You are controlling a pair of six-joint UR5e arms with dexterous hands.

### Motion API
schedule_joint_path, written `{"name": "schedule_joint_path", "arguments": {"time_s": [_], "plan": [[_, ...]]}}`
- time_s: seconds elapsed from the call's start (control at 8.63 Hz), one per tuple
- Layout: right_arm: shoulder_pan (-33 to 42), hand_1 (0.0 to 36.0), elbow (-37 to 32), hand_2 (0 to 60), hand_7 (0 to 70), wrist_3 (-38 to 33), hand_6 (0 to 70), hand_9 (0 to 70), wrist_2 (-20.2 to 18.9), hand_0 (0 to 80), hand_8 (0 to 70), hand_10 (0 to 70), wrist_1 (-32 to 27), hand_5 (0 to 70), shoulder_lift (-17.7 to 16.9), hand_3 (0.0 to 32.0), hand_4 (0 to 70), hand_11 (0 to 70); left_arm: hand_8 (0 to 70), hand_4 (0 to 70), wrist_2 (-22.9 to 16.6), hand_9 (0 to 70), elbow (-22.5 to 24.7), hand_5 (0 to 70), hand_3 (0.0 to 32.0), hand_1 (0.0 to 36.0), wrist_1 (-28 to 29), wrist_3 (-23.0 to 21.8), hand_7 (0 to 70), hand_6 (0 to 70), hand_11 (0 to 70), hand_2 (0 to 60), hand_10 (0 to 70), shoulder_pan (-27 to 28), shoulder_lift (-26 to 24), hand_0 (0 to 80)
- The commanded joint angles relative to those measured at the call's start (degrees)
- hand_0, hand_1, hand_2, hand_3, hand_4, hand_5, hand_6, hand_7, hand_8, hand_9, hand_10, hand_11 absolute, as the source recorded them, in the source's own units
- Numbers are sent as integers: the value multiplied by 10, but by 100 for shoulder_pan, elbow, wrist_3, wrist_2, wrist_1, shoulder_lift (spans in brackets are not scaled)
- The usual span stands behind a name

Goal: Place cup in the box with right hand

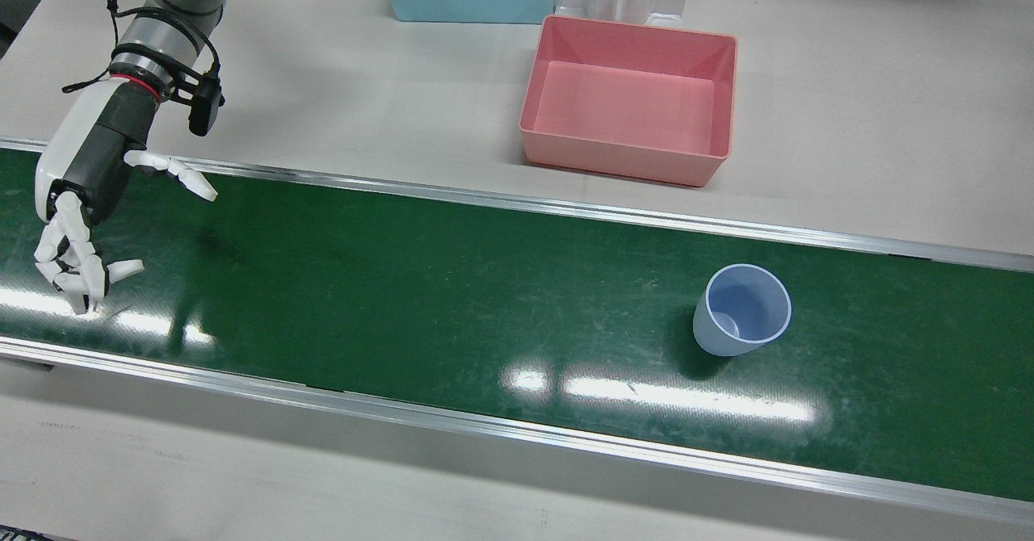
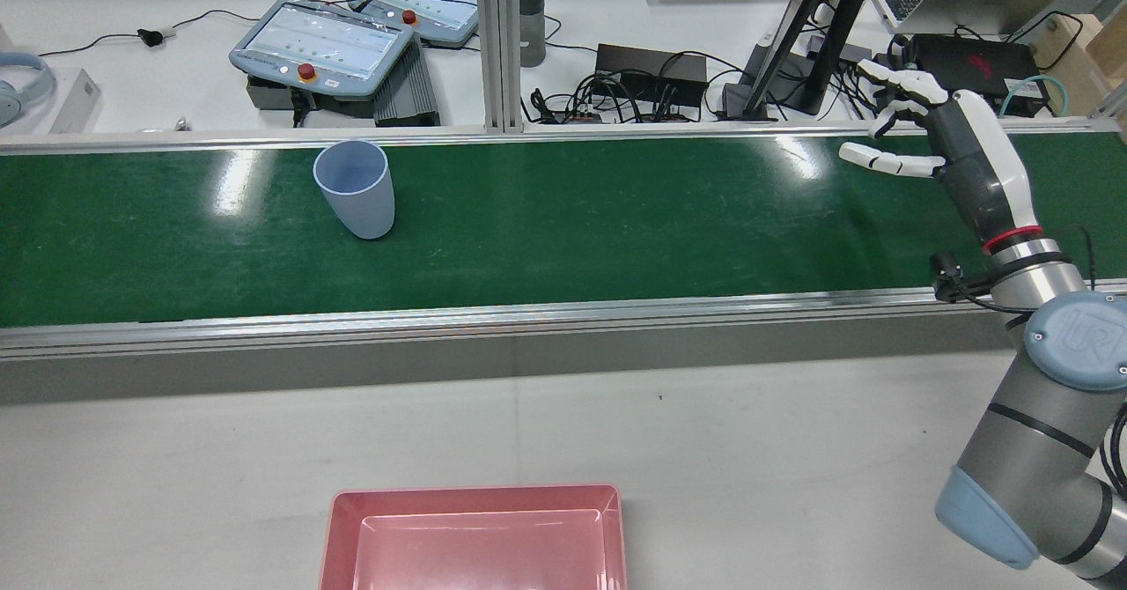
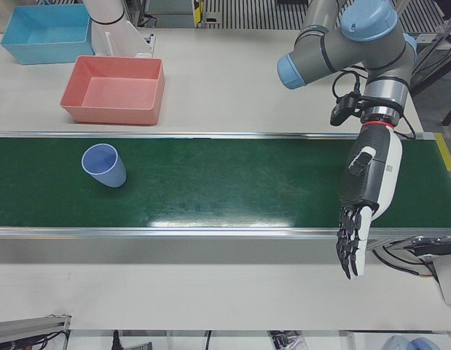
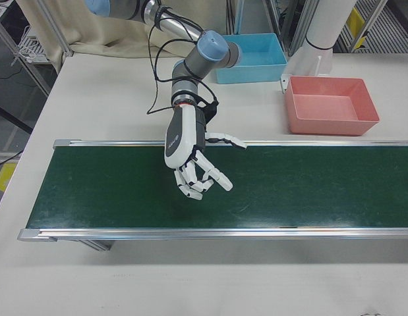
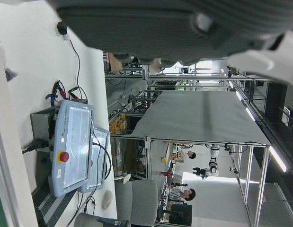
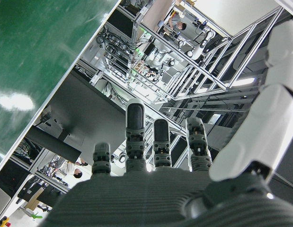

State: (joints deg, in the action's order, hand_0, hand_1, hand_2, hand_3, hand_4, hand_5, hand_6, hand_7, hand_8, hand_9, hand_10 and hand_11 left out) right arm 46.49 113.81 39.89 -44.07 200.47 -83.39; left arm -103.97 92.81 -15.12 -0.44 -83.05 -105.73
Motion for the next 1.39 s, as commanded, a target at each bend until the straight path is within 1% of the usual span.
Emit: {"name": "schedule_joint_path", "arguments": {"time_s": [0.0, 0.12, 0.23, 0.35, 0.46, 0.58, 0.7, 0.81, 0.93, 1.04, 1.16, 1.27], "plan": [[-17, 193, 115, 235, 0, -8, 0, 0, -40, 452, 0, 0, -7, 44, -2, 0, 0, 0, 0, 0, 0, 0, 0, 0, 0, 0, 0, 0, 0, 0, 0, 0, 0, 0, 0, 0], [-17, 272, 116, 340, 0, -8, 0, 0, -40, 490, 0, 0, 1, 62, -2, 0, 0, 0, 0, 0, 0, 0, 0, 0, 0, 0, 0, 0, 0, 0, 0, 0, 0, 0, 0, 0], [-8, 346, 150, 397, 0, 1, 0, 0, -31, 558, 0, 0, 1, 84, -2, 0, 0, 0, 0, 0, 0, 0, 0, 0, 0, 0, 0, 0, 0, 0, 0, 0, 0, 0, 0, 0], [9, 360, 159, 320, 0, 1, 6, 5, -31, 800, 0, 0, 1, 139, -11, 0, 0, 31, 0, 0, 0, 0, 0, 0, 0, 0, 0, 0, 0, 0, 0, 0, 0, 0, 0, 0], [10, 360, 159, 187, 0, 1, 19, 19, -31, 800, 11, 0, 1, 179, -11, 0, 0, 62, 0, 0, 0, 0, 0, 0, 0, 0, 0, 0, 0, 0, 0, 0, 0, 0, 0, 0], [1, 360, 151, 230, 0, -8, 20, 16, -31, 800, 9, 0, 1, 181, -28, 0, 0, 64, 0, 0, 0, 0, 0, 0, 0, 0, 0, 0, 0, 0, 0, 0, 0, 0, 0, 0], [-8, 360, 151, 250, 0, -16, 20, 14, -31, 800, 7, 0, -7, 181, -29, 0, 0, 61, 0, 0, 0, 0, 0, 0, 0, 0, 0, 0, 0, 0, 0, 0, 0, 0, 0, 0], [9, 360, 168, 206, 0, -69, 20, 22, -14, 800, 13, 0, -25, 182, -29, 0, 0, 62, 0, 0, 0, 0, 0, 0, 0, 0, 0, 0, 0, 0, 0, 0, 0, 0, 0, 0], [-17, 331, 177, 106, 0, -78, 2, 16, 21, 709, 3, 0, -34, 112, -107, 0, 0, 13, 0, 0, 0, 0, 0, 0, 0, 0, 0, 0, 0, 0, 0, 0, 0, 0, 0, 0], [-52, 213, 168, 175, 0, -69, 0, 13, 48, 481, 0, 0, -391, 54, -299, 0, 0, 0, 0, 0, 0, 0, 0, 0, 0, 0, 0, 0, 0, 0, 0, 0, 0, 0, 0, 0], [-61, 182, 160, 185, 0, -61, 0, 14, 48, 455, 0, 0, -716, 44, -475, 0, 0, 0, 0, 0, 0, 0, 0, 0, 0, 0, 0, 0, 0, 0, 0, 0, 0, 0, 0, 0], [-61, 125, 151, 197, 0, -60, 0, 10, 48, 344, 0, 0, -745, 26, -485, 0, 0, 0, 0, 0, 0, 0, 0, 0, 0, 0, 0, 0, 0, 0, 0, 0, 0, 0, 0, 0]]}}
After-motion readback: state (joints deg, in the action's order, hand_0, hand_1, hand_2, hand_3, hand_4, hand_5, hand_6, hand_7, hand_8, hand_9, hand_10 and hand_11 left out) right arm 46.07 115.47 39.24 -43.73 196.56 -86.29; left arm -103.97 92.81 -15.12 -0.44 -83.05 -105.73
